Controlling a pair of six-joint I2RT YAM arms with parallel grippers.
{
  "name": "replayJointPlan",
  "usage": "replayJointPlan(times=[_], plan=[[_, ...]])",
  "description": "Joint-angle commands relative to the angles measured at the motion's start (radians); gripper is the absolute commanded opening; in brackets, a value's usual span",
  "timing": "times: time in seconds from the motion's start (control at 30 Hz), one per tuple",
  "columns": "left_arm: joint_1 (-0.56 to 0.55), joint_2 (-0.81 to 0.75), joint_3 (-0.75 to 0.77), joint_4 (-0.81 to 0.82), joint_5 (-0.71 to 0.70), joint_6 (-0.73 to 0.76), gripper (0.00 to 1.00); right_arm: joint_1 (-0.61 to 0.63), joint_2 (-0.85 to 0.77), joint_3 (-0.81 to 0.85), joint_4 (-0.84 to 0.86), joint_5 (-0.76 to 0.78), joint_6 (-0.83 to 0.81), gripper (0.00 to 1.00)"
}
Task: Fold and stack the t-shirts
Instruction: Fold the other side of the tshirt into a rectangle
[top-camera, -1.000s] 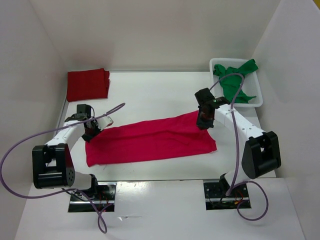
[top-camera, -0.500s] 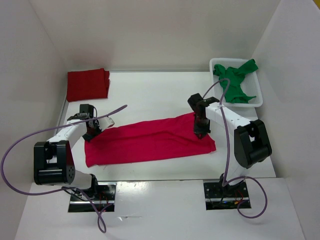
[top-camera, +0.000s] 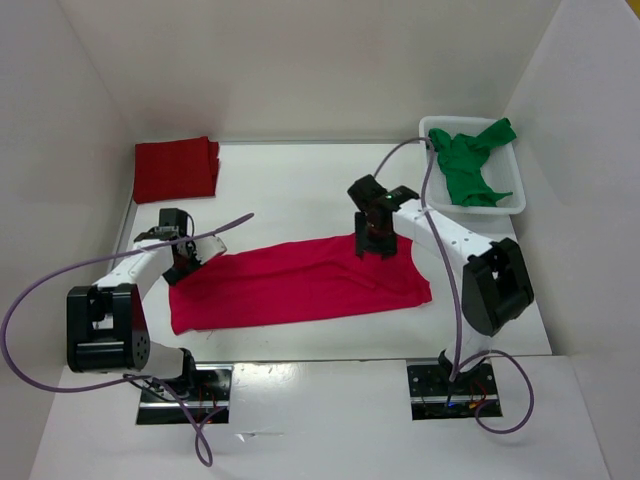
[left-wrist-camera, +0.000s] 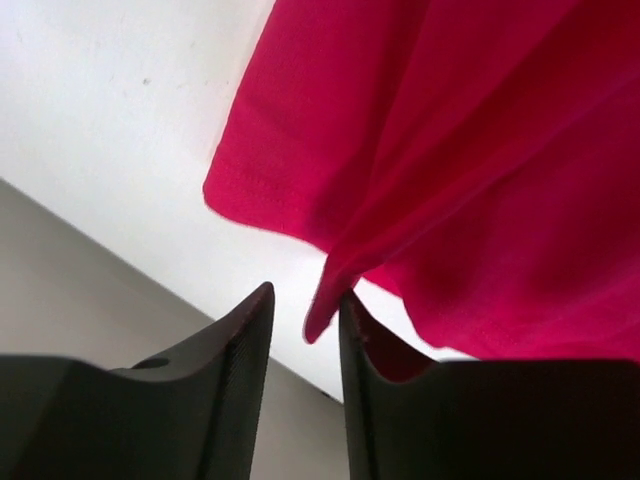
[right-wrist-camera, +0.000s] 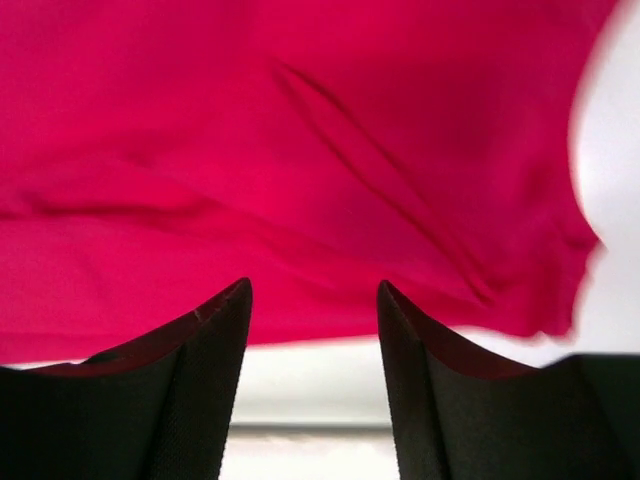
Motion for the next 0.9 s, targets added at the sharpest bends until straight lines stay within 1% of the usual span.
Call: replayJointPlan(times=[0.0, 0.07, 0.1, 0.13, 0.23, 0.27, 0.3, 0.43, 0.47, 0.5, 0.57, 0.6, 0.7, 0.77, 0.8, 0.83, 0.87], plan=[[-0.019, -0.049, 0.009, -0.046, -0.041, 0.023, 0.41, 0.017, 0.107, 0.098, 0.15, 0.011, -0.005, 0.59], [-0.019, -0.06, 0.009, -0.088, -0.055, 0.032, 0.46, 0.017, 0.196, 0.161, 0.172, -0.003, -0.016, 0.63], [-0.019, -0.06, 0.009, -0.104, -0.055, 0.032, 0.48, 0.017, 0.221, 0.179, 0.172, -0.003, -0.016, 0.67], [-0.019, -0.069, 0.009, -0.119, -0.064, 0.032, 0.49, 0.017, 0.242, 0.204, 0.181, 0.006, -0.016, 0.67], [-0.019, -0.079, 0.009, -0.145, -0.084, 0.019, 0.54, 0.017, 0.304, 0.216, 0.181, 0.038, -0.016, 0.72], [-0.019, -0.089, 0.018, -0.155, -0.084, 0.018, 0.54, 0.017, 0.331, 0.226, 0.19, 0.047, -0.016, 0.72], [-0.019, -0.1, 0.032, -0.17, -0.084, 0.005, 0.57, 0.017, 0.344, 0.226, 0.19, 0.038, -0.016, 0.73], [-0.019, -0.109, 0.089, -0.251, -0.054, -0.038, 0.63, 0.017, 0.381, 0.235, 0.201, 0.038, -0.027, 0.73], [-0.019, -0.109, 0.089, -0.251, -0.054, -0.038, 0.64, 0.017, 0.39, 0.235, 0.201, 0.038, -0.027, 0.71], [-0.019, -0.109, 0.098, -0.265, -0.054, -0.038, 0.64, 0.017, 0.39, 0.235, 0.201, 0.026, -0.027, 0.66], [-0.019, -0.118, 0.098, -0.265, -0.076, -0.038, 0.66, 0.017, 0.368, 0.223, 0.201, 0.026, -0.009, 0.6], [-0.019, -0.118, 0.098, -0.254, -0.087, -0.038, 0.66, 0.017, 0.341, 0.207, 0.201, 0.026, -0.008, 0.54], [-0.019, -0.109, 0.087, -0.23, -0.106, -0.038, 0.67, 0.017, 0.275, 0.164, 0.201, 0.026, 0.001, 0.47], [-0.019, -0.099, 0.087, -0.219, -0.106, -0.058, 0.67, 0.017, 0.264, 0.14, 0.212, 0.014, 0.01, 0.39], [-0.019, -0.086, 0.087, -0.219, -0.106, -0.058, 0.67, 0.017, 0.264, 0.14, 0.212, 0.014, 0.01, 0.33], [-0.019, -0.074, 0.096, -0.219, -0.106, -0.058, 0.67, 0.017, 0.264, 0.14, 0.2, 0.0, 0.01, 0.24], [-0.019, -0.074, 0.096, -0.219, -0.106, -0.069, 0.67, 0.017, 0.264, 0.131, 0.2, 0.0, 0.01, 0.2]])
